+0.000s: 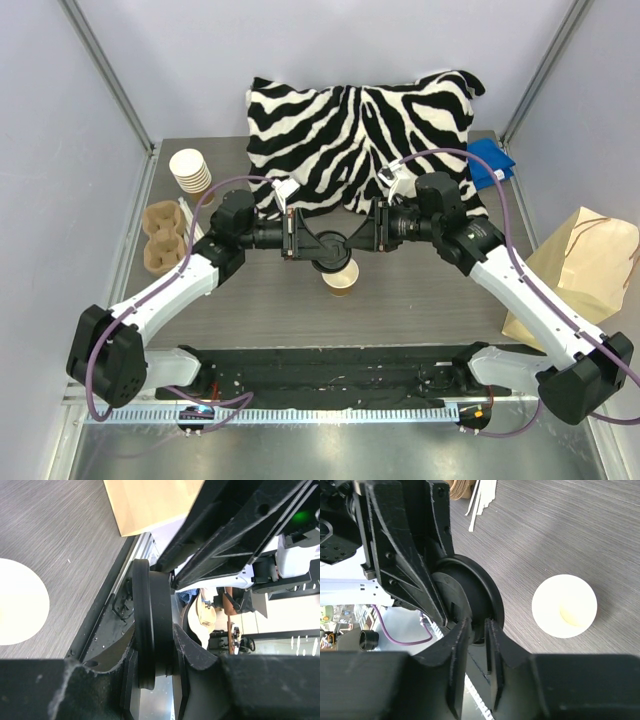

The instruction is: Pack the takeout coffee

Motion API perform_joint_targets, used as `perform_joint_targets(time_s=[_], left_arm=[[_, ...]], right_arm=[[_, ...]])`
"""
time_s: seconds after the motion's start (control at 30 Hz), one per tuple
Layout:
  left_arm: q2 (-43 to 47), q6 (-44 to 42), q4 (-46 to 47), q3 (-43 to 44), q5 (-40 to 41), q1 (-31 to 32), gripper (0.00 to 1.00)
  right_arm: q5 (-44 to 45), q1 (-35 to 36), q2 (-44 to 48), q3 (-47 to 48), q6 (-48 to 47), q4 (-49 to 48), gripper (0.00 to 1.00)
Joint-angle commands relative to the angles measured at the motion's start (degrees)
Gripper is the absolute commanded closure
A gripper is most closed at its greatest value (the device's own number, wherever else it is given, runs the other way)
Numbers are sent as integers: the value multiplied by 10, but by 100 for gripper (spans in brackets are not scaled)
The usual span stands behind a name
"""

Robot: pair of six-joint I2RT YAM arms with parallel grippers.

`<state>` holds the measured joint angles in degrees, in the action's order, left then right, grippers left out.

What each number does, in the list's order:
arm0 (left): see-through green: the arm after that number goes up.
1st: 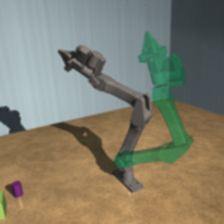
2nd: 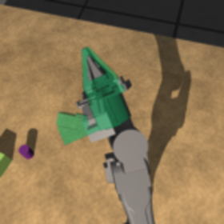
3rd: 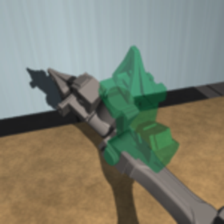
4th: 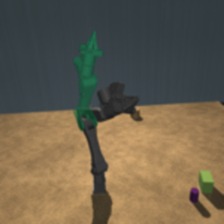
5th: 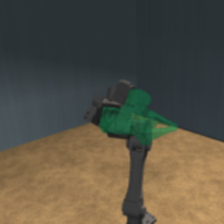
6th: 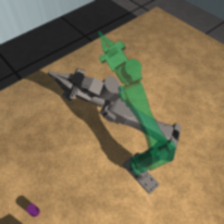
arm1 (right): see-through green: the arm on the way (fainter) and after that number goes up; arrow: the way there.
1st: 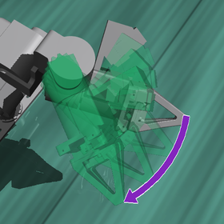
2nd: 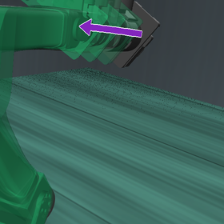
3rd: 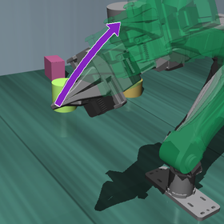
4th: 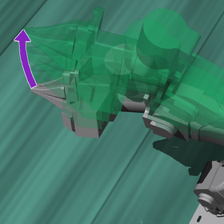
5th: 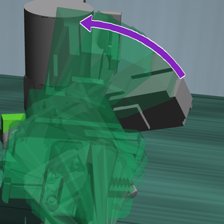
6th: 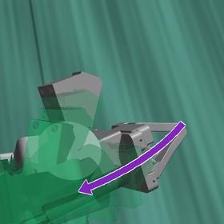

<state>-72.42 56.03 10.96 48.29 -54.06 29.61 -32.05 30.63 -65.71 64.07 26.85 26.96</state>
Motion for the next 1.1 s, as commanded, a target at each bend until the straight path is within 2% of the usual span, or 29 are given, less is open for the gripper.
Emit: perform_joint_targets(time_s=[0.0,0.5,0.63,0.87,0.97,1.07], left_arm=[[4,7,29,-5,5,-1,100],[11,21,52,-16,9,0,100],[11,22,55,-16,10,-1,100],[16,25,58,-16,10,-1,100],[16,27,62,-14,10,0,100],[18,29,62,-16,9,1,100]], right_arm=[[-3,5,-4,9,-1,-23,75],[3,26,-10,-7,3,-35,75],[1,28,-9,-7,2,-37,70],[6,34,-4,-17,-14,-29,71],[14,37,1,-22,-18,-29,74],[17,38,-1,-21,-16,-32,81]])
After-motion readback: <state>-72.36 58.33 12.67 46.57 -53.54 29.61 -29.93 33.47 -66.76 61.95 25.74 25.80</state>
